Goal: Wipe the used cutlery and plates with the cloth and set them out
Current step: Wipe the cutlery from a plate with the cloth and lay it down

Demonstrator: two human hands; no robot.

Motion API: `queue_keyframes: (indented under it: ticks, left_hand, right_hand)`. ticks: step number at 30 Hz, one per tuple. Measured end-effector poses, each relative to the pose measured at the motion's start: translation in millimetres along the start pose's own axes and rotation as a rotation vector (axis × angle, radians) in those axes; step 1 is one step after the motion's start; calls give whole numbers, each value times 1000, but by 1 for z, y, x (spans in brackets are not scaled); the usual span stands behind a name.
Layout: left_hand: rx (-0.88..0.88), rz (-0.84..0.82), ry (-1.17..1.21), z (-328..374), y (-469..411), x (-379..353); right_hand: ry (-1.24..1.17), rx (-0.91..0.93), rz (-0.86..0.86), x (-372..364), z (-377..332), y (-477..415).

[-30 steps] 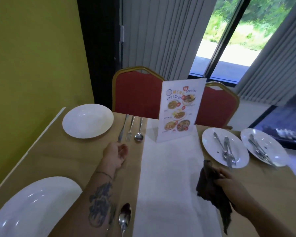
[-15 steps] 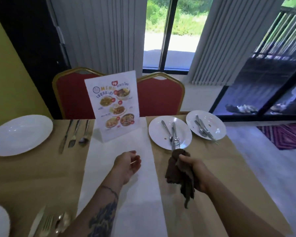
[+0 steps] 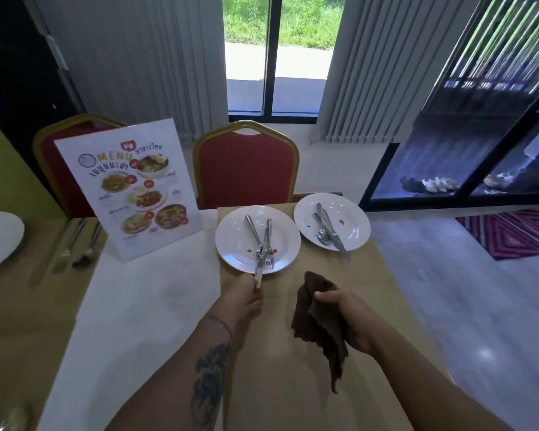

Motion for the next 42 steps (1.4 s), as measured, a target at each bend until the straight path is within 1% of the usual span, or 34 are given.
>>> queue_keyframes:
  ticks: [2,7,10,16,19,21,23,25,29,31,33,34,36,38,40,42]
  left_hand:
    - [10,-13,9,0,-5,-6]
    - [7,65,8,-1,-11,-11]
    - [22,33,36,-2,0,-13]
    - [20,95,-15,-11,30,0]
    - [-8,44,-84,-12,48,7]
    - [-43,1,-200,-11,60,10]
    - [-86,5,-373,-11,69,14]
    - [-127,9,-517,-10,80,21]
    - [-109,-79,-597,-8,100,40]
    - [-65,-166,-517,-8,108,57]
    - [-12,-310,-308,-11,114,76]
    - [1,-400,-179,-12,118,84]
    - [14,-552,58,-14,124,94]
    - [14,-658,212,-17,132,106]
    - [21,-732,260,-23,137,117]
    - [44,-747,146,-24,143,127]
  right_hand:
    - [24,-12,-2,14,1,2]
    - [6,-5,-38,35,1,0]
    - [-25,21,-57,33,-5,-2]
    - [-35,84,-133,-3,-17,-19]
    - [-9,133,-179,-32,-16,-29]
    - [8,170,-199,-52,-14,-34]
    - [14,231,-163,-71,-11,-38]
    - [8,309,-71,-87,-11,-36]
    - [-94,422,104,-98,-25,-28]
    - [-171,456,144,-101,-35,-24]
    - [-265,470,84,-107,-42,-16]
    - [-336,474,10,-111,-44,-11]
    - [-513,489,-194,-117,-43,-1]
    - [-617,478,-355,-135,-38,13]
    - [-606,463,-410,-155,-29,24]
    - [-544,486,-411,-171,-21,29]
Point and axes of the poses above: each hand's wrist, its own y-axis away from the middle knuckle, its own x-axis out of the back of the hand, z = x × y, the point moved 1 cm from there along -y, towards the middle knuckle, and after that the axes turned 13 degrees about -z, right-handed, at the moved point
